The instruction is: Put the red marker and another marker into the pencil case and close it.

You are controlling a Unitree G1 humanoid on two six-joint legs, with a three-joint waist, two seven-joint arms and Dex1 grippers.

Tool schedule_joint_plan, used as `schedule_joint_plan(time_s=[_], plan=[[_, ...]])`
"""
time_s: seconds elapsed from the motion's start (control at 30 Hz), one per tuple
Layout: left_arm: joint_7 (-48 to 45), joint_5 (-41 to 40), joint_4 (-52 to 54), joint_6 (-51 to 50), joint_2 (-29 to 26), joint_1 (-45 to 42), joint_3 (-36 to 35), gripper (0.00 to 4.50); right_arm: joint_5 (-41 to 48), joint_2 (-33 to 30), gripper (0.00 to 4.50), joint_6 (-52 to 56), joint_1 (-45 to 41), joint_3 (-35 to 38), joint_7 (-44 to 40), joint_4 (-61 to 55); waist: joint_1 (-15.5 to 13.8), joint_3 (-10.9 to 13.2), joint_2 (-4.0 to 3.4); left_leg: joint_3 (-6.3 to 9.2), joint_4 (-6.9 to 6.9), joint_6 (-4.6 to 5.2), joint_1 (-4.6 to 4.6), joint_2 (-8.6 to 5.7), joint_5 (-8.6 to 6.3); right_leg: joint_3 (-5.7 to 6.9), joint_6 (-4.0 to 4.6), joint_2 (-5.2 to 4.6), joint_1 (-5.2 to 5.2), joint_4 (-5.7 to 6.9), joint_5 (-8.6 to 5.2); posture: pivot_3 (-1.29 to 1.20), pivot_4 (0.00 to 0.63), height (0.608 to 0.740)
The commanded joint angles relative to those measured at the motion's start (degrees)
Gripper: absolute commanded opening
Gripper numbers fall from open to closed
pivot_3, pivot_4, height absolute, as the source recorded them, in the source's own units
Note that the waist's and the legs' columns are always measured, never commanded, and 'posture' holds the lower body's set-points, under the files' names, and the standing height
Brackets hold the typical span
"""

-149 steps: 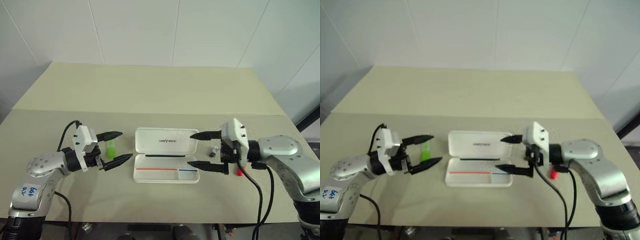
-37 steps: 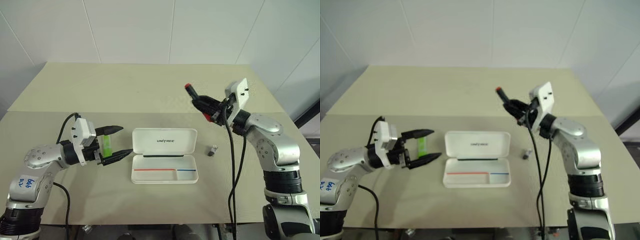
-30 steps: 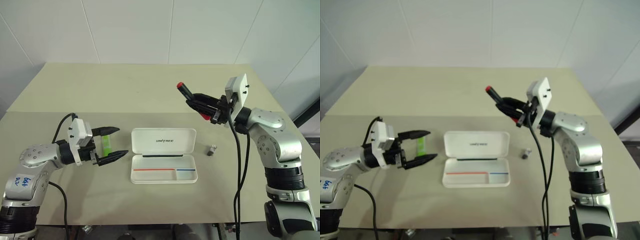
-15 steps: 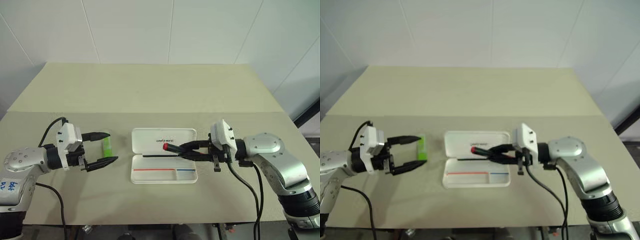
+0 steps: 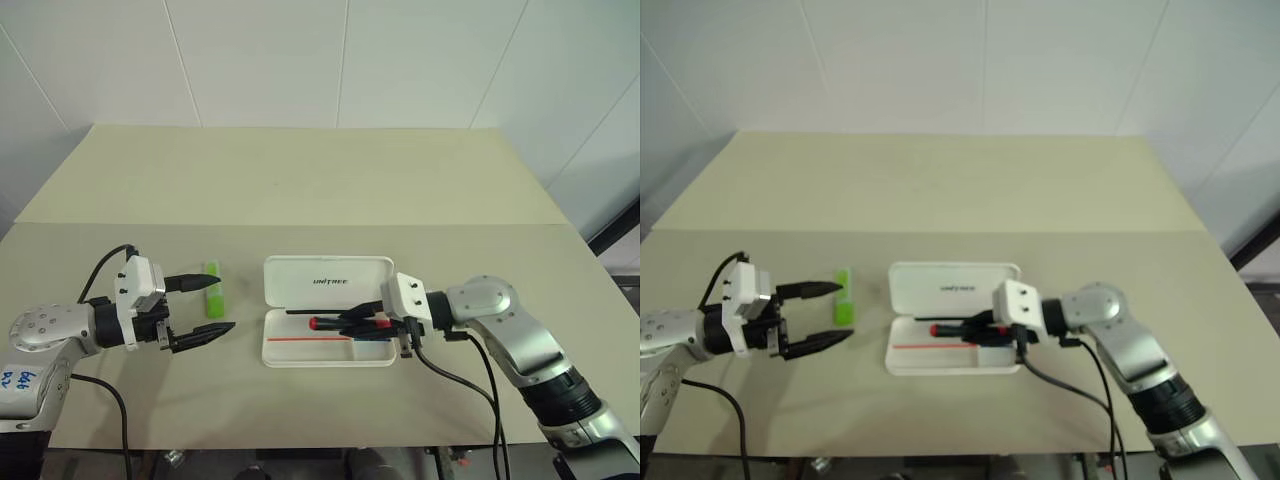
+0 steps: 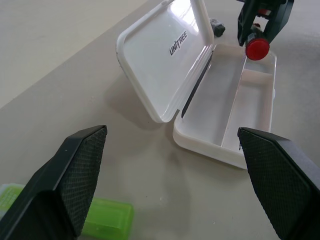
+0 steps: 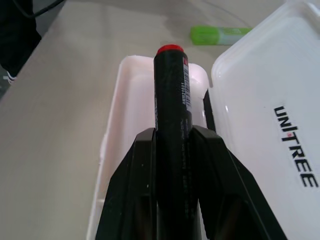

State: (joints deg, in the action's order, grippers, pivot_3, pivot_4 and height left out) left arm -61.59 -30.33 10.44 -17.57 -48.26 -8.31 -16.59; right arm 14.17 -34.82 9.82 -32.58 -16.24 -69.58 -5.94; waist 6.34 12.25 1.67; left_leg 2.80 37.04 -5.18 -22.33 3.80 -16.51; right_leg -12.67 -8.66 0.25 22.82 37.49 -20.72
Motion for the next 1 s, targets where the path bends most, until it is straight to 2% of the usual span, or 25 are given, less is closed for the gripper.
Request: schedule_joint_plan(time_s=[0.03,0.53,0.83,1.0], plan=[[0.5,-0.4,1.8,0.4,0.1,0.5,-0.9,4.5,-0.8,0.6,0.85,-2.4,-1.3,-0.2,-0.9,0.5,0.0,0.0,0.0,0.0,0.0,0.0,0.0,0.0,0.0,0.01,0.0,0.0,0.0,0.0,0.0,0.0,0.15,0.74],[2.5,-0.6,3.0,0.5,1.6,1.1,-0.4,4.5,-5.6,7.2,0.85,-5.1,-5.1,-2.7,0.9,6.7,0.2,0.0,0.0,0.02,0.08,-0.02,0.05,0.0,0.02,0.01,0.0,0.01,0.0,0.19,0.0,0.0,0.15,0.74],[2.5,-0.3,2.7,0.9,2.2,0.7,-0.2,4.5,-6.9,8.6,0.85,-6.3,-5.2,-3.3,1.3,8.3,0.2,0.0,0.0,0.04,0.08,-0.06,0.05,0.0,0.04,0.03,0.01,-0.01,0.01,0.23,0.0,0.0,0.15,0.74],[2.3,0.0,1.9,1.3,2.3,0.2,0.1,4.5,-6.7,9.2,2.32,-7.1,-5.1,-2.6,1.8,8.2,0.2,0.0,0.0,0.05,0.09,-0.08,0.05,0.0,0.04,0.03,0.01,0.0,0.01,0.25,0.0,0.0,0.15,0.74]])
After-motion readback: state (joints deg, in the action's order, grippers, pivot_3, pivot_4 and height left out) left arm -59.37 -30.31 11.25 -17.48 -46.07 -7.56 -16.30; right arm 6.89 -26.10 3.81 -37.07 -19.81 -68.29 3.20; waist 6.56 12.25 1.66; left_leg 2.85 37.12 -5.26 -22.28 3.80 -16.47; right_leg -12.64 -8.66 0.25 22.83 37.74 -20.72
